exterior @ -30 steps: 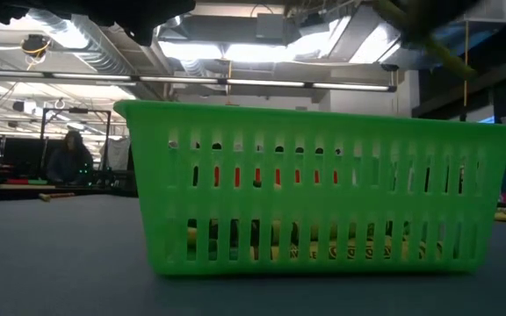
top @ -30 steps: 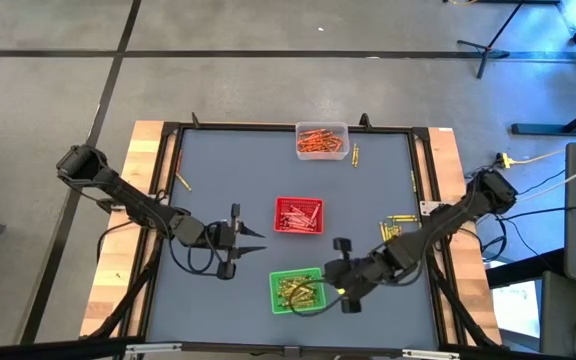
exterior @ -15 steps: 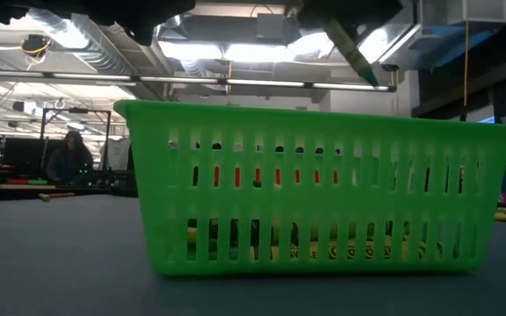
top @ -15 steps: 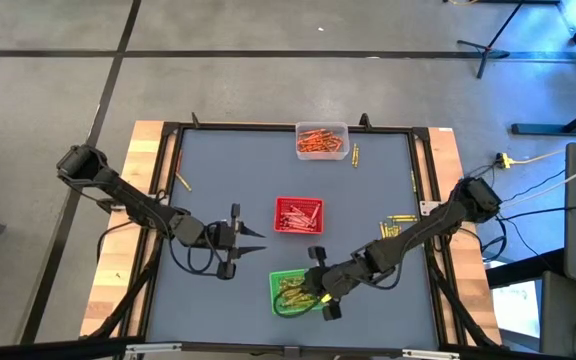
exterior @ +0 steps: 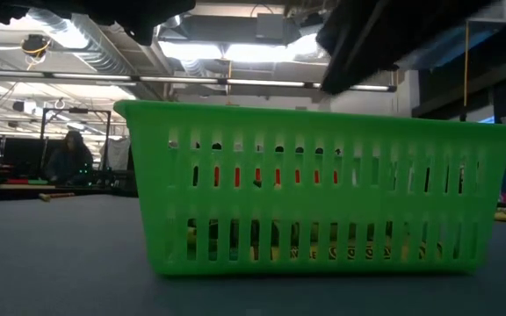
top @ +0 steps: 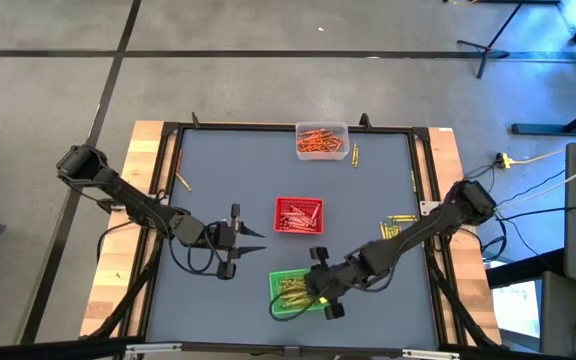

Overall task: Sort crayons
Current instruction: Put the green crayon into the green bin

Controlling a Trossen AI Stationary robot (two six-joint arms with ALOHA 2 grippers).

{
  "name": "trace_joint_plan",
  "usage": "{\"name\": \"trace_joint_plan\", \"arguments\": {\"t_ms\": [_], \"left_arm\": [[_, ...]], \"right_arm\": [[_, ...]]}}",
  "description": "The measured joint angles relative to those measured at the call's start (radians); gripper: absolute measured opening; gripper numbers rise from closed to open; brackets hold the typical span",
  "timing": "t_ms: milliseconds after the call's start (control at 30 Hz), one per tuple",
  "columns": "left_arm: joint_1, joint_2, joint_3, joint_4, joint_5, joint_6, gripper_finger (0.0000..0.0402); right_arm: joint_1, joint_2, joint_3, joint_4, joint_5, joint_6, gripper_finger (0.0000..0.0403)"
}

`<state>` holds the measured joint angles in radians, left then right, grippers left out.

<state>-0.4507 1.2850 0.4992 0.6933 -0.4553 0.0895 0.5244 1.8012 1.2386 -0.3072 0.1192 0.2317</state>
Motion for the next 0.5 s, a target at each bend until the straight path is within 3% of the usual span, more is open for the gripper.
{"name": "trace_joint_plan", "arguments": {"t_ms": [233,500], "left_arm": [[0.0,0.0,0.0,0.0,0.0,0.0,0.011],[0.0,0.0,0.0,-0.002,0.0,0.0,0.011]], "right_arm": [[0.006,-0.106,0.112,-0.41,0.016,0.086,0.0124],[0.038,-0.243,-0.021,-0.609,0.076,0.292,0.0124]]}}
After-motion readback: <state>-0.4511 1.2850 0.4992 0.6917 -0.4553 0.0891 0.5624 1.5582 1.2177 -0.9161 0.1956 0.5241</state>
